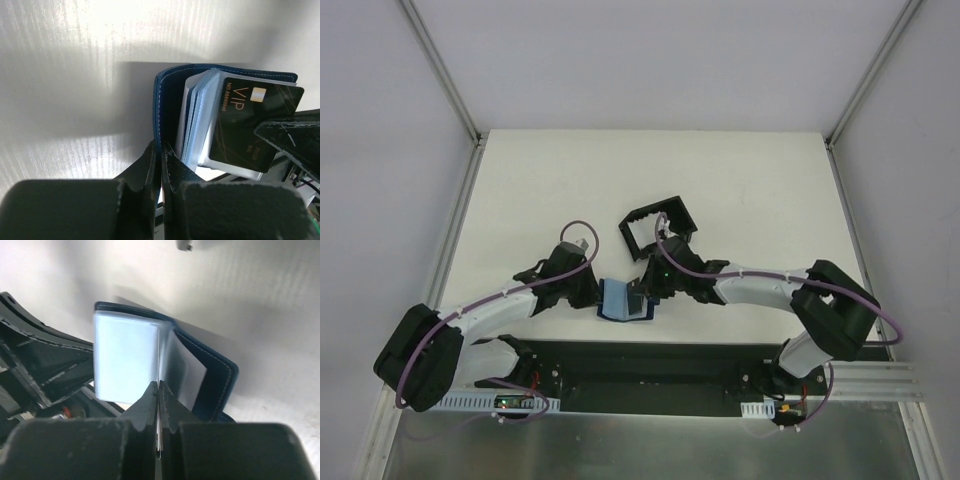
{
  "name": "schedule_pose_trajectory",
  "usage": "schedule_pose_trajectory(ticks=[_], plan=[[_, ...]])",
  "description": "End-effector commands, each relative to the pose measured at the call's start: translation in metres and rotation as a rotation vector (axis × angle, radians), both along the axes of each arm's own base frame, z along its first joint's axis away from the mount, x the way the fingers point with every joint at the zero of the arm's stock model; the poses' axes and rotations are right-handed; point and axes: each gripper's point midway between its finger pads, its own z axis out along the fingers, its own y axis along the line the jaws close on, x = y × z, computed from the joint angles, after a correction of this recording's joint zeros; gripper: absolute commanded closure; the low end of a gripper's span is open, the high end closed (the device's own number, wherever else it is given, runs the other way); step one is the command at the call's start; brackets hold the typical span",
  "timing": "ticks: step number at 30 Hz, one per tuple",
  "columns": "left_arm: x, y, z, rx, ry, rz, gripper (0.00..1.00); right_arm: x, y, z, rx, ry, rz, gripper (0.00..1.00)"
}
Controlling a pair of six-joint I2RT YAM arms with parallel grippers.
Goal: Put the credit cards into the card holder
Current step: Open the card holder at the center of the board.
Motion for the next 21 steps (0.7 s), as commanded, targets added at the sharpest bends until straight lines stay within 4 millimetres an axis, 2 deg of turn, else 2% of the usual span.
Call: schedule_pose_trajectory(ticks=[1,8,16,19,21], plan=[[-0.018,0.014,-0.021,0.056,0.057,-0.024,1.00,-0.003,-0.016,-0.002,-0.025,-0.041,-0.008,0.99],[-0.024,0.018,-0.037,0.074,0.086,-0.017,1.00,-0.006,0.008,-0.010,0.157,-0.006,-0.012,1.00],[-0.028,0.016,-0.048,0.075,0.111,-0.008,1.00,-0.003,0.008,-0.020,0.242,0.033,-0.091,1.00],[-0.031,0.015,-0.052,0.083,0.126,-0.013,1.00,-0.002,0.001,-0.029,0.260,0.060,-0.140,1.00],[-0.034,0.014,-0.052,0.080,0.134,-0.033,1.00,-0.001,-0.003,-0.028,0.269,0.048,-0.165,1.00]])
